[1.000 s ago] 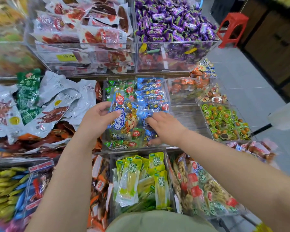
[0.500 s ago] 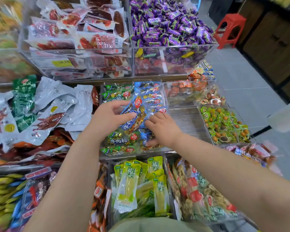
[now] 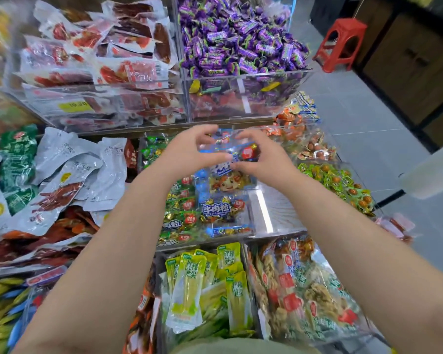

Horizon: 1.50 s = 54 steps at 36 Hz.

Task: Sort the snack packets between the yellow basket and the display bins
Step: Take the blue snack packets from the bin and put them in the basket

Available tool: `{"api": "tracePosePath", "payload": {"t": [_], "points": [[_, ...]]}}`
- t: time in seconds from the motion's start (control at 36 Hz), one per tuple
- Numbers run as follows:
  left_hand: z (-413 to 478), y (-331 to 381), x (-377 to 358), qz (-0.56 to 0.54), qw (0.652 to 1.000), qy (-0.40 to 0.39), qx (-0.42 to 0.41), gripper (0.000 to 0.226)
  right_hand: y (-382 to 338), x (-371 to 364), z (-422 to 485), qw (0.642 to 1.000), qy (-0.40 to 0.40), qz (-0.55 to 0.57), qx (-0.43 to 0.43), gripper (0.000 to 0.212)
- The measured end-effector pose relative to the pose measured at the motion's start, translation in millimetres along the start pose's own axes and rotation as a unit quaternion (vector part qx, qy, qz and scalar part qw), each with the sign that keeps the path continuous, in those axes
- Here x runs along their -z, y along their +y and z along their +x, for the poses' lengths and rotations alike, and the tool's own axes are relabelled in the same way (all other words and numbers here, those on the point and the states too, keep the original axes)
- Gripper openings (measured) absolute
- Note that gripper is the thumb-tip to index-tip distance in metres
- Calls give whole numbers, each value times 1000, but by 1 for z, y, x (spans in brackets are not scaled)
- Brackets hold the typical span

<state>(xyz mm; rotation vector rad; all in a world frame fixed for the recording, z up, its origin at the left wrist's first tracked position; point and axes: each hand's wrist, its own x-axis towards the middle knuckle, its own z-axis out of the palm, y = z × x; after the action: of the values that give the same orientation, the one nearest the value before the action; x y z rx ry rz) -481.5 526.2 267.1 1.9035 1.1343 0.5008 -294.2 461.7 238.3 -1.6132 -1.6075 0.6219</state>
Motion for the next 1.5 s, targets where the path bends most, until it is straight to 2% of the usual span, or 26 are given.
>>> {"api": "tracePosePath", "payload": {"t": [0.06,0.08,0.11,0.17,0.25,0.36,0.47,0.61,0.72,0.81,0.92,1.0,1.08,1.17,1.22,1.31,1.36,1.42,1.5], "points": [[6,-8,-2,18,999,-4,35,114,15,8,5,995,79,31,-43,42],[8,-11,-6,46,997,-34,55,133,22,11,7,989,115,62,-68,39],[10,-15,-11,85,991,-76,73,146,28,14,9,981,141,89,-94,36],[16,-22,-27,192,966,-145,91,154,36,18,15,969,170,113,-136,35],[22,-35,-51,301,932,-180,90,154,40,18,26,955,194,167,-152,35],[19,-50,-59,363,918,-149,54,142,38,14,41,955,172,193,-148,33],[9,-52,-57,362,924,-124,22,131,32,12,53,958,147,214,-126,30],[0,-49,-56,332,936,-110,32,133,28,4,60,952,104,263,-118,29],[2,-47,-57,384,916,-111,45,117,26,-13,64,941,58,308,-126,28],[2,-48,-57,389,911,-124,59,117,27,-23,66,939,31,314,-135,27],[2,-52,-55,402,906,-128,43,111,25,-24,78,911,34,385,-144,26],[-1,-53,-56,407,905,-124,26,107,21,-23,89,909,40,397,-124,27],[-4,-55,-57,396,911,-111,16,104,24,-26,92,945,-3,303,-120,26],[-4,-56,-57,398,912,-103,14,105,33,-28,84,982,-130,95,-98,25],[-4,-57,-57,397,912,-96,17,106,41,-32,78,980,-191,4,-59,25],[-5,-59,-58,373,925,-67,11,107,43,-33,79,969,-217,-115,4,16],[-5,-59,-58,372,927,-55,15,116,40,-33,85,949,-240,-200,34,20],[-5,-58,-59,389,920,-50,25,123,35,-35,91,928,-264,-257,46,24],[-3,-56,-58,438,898,-41,7,116,29,-42,95,905,-294,-304,42,31]]}}
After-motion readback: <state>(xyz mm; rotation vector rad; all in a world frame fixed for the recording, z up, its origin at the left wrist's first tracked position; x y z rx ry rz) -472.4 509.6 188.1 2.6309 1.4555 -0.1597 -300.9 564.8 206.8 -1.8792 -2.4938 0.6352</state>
